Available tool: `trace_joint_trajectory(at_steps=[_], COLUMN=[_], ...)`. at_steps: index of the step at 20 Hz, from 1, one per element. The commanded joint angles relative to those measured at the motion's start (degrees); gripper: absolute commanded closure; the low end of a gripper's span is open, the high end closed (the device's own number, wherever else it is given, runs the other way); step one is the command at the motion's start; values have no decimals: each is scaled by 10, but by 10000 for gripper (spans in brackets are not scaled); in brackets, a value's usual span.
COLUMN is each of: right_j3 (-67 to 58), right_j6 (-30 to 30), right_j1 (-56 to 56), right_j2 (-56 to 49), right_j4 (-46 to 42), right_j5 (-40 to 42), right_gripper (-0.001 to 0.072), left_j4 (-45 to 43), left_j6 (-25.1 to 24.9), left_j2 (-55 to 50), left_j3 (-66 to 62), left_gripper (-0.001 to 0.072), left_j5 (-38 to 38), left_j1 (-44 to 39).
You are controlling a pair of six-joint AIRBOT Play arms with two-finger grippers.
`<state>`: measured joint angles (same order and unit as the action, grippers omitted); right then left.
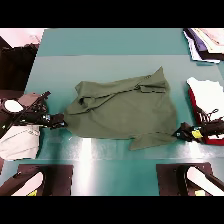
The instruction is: Fold the shirts.
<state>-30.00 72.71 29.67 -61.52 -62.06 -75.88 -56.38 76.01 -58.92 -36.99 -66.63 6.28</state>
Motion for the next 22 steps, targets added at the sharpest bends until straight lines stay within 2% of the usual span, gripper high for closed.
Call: trace_joint_trajectory(at_steps=[1, 4, 8, 14, 18, 22], right_j3=[-6, -77, -242, -540, -686, -788], right_j6=[-3, -3, -2, 29, 29, 38], right_j1=[-34, -58, -101, -122, -87, -11], right_j2=[1, 6, 84, 194, 228, 231], right_j4=[6, 47, 159, 157, 153, 153], right_j5=[25, 4, 42, 161, 151, 108], right_gripper=[690, 689, 690, 690, 690, 691], left_j4=[-1, -2, -2, -2, 1, 31], left_j6=[0, 1, 3, 2, 9, 53], left_j2=[0, 1, 26, 82, 85, 85], left_j3=[-4, -66, -274, -651, -869, -962], left_gripper=[683, 683, 683, 682, 683, 683], left_j5=[2, -5, -29, -28, -40, -47], left_j1=[0, 0, 1, 0, 0, 0])
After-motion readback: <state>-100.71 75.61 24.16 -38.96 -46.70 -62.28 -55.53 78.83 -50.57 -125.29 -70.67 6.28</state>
